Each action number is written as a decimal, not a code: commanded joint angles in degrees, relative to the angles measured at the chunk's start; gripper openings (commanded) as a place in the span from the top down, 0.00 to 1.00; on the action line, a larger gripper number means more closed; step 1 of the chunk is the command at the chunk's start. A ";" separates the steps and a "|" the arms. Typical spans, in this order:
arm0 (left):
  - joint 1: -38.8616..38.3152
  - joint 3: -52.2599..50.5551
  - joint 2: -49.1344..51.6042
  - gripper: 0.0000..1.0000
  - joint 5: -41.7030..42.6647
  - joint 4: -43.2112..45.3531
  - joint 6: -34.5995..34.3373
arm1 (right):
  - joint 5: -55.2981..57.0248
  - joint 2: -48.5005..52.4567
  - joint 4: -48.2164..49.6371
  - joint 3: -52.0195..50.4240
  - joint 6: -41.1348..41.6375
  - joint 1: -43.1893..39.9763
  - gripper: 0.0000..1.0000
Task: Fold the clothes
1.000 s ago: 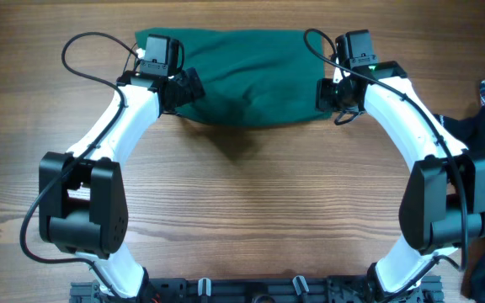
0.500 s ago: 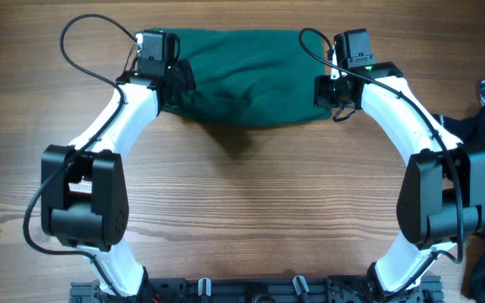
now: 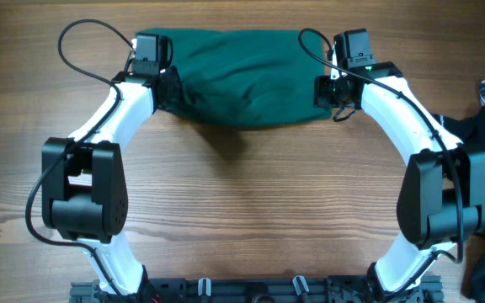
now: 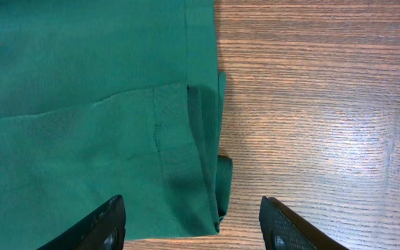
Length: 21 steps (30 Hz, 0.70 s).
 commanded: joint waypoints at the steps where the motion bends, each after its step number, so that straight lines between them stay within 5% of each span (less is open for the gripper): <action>1: 0.11 0.76 -0.98 0.95 0.31 -2.45 0.26 | 1.07 1.27 -0.04 -0.20 -0.55 0.07 0.37; 7: 0.35 0.76 -6.67 0.96 0.00 -13.40 -0.24 | 1.03 1.27 -0.11 -0.20 -0.61 0.07 0.37; 14: 1.73 0.74 -6.71 0.96 -0.92 -24.26 -12.07 | 0.81 1.05 -5.79 1.60 -1.79 0.07 0.37; 21: 1.73 0.76 -6.71 0.96 1.64 -24.59 -13.53 | 0.83 1.51 -2.73 0.17 -3.37 0.07 0.38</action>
